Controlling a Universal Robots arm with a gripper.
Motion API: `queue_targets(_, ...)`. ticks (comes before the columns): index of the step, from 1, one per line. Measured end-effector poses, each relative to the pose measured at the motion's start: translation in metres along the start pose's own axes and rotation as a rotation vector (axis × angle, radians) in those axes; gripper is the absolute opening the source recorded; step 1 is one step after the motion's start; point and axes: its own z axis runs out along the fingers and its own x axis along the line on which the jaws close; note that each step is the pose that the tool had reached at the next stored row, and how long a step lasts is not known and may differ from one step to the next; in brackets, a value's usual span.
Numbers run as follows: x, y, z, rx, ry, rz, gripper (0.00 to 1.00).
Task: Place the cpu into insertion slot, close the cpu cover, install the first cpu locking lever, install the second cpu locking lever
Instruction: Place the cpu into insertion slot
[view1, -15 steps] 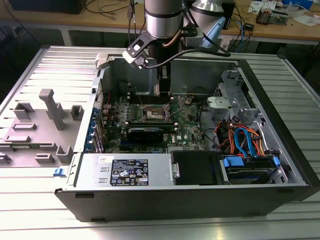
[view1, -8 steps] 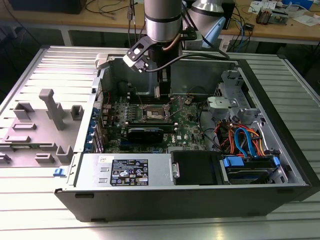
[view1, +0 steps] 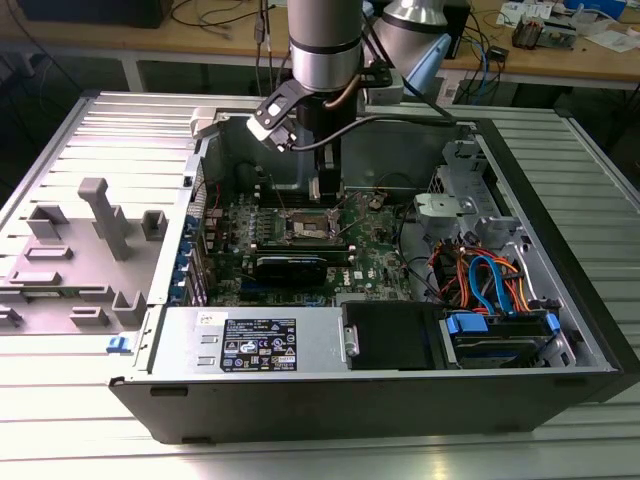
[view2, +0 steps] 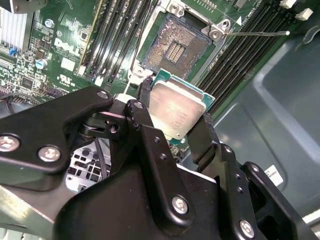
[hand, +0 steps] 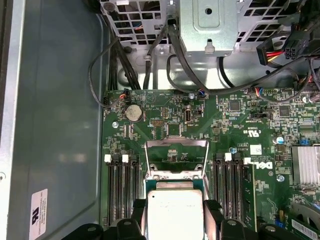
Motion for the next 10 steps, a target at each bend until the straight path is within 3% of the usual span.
queue_targets(6,-0.0002,-0.0006,0.0053,-0.0004,-0.0001,0.0,0.55)
queue_targets(10,-0.0002,-0.0006,0.0055,-0.0005,-0.0001,0.0,0.55)
